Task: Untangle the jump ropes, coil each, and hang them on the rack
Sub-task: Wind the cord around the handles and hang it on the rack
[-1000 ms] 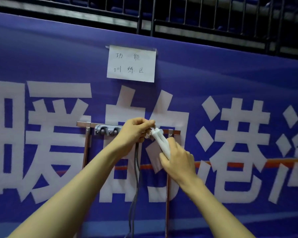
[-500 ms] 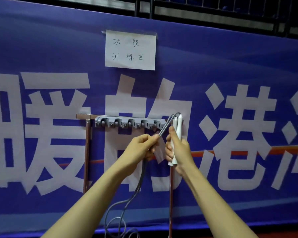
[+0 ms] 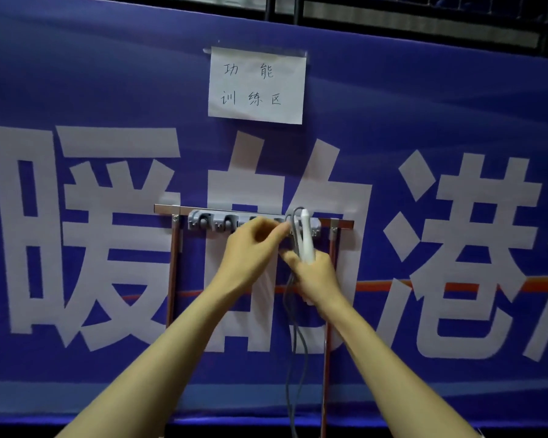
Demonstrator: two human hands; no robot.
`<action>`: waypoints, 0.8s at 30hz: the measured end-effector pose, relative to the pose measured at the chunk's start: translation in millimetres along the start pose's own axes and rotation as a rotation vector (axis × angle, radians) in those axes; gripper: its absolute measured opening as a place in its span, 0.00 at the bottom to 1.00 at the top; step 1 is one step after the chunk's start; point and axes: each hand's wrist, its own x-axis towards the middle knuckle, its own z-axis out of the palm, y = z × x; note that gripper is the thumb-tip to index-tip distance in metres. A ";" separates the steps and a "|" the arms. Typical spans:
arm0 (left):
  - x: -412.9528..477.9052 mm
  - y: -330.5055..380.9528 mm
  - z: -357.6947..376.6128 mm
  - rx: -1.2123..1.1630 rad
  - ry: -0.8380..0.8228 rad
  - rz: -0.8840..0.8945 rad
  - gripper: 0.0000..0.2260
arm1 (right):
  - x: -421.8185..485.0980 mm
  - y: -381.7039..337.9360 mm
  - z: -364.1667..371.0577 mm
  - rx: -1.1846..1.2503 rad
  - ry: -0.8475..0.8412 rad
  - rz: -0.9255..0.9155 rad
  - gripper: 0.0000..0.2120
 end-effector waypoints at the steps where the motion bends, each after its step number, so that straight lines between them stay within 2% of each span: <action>1: 4.5 6.9 3.3 0.019 -0.017 -0.001 0.09 | -0.1 2.3 1.2 -0.068 0.006 -0.034 0.07; 4: 11.7 14.8 12.4 0.079 -0.022 -0.031 0.08 | 0.7 10.6 0.6 -0.224 0.064 -0.145 0.01; 9: 15.2 13.0 0.5 -0.139 -0.049 -0.174 0.04 | -4.6 15.5 -7.0 -0.389 0.018 -0.156 0.09; 11: 17.6 17.6 -6.1 -0.231 -0.040 -0.206 0.15 | -9.8 16.5 -6.1 -0.346 -0.048 -0.116 0.10; 13: 20.8 24.5 -11.5 -0.306 -0.065 -0.276 0.19 | -13.1 18.1 -5.1 -0.304 -0.091 -0.104 0.10; 14: 23.2 27.9 -13.9 -0.334 -0.098 -0.333 0.17 | -15.0 18.4 -4.9 -0.289 -0.118 -0.104 0.11; 17: 29.6 32.5 -24.2 -0.331 -0.208 -0.460 0.02 | -22.7 19.4 -3.3 -0.212 -0.229 -0.049 0.11; 21: 30.8 30.6 -32.5 -0.162 -0.266 -0.429 0.11 | -29.9 26.7 -0.5 -0.087 -0.313 0.057 0.11; 24: 29.6 27.6 -29.5 -0.161 -0.204 -0.368 0.10 | -32.4 26.0 4.3 0.097 -0.344 0.116 0.10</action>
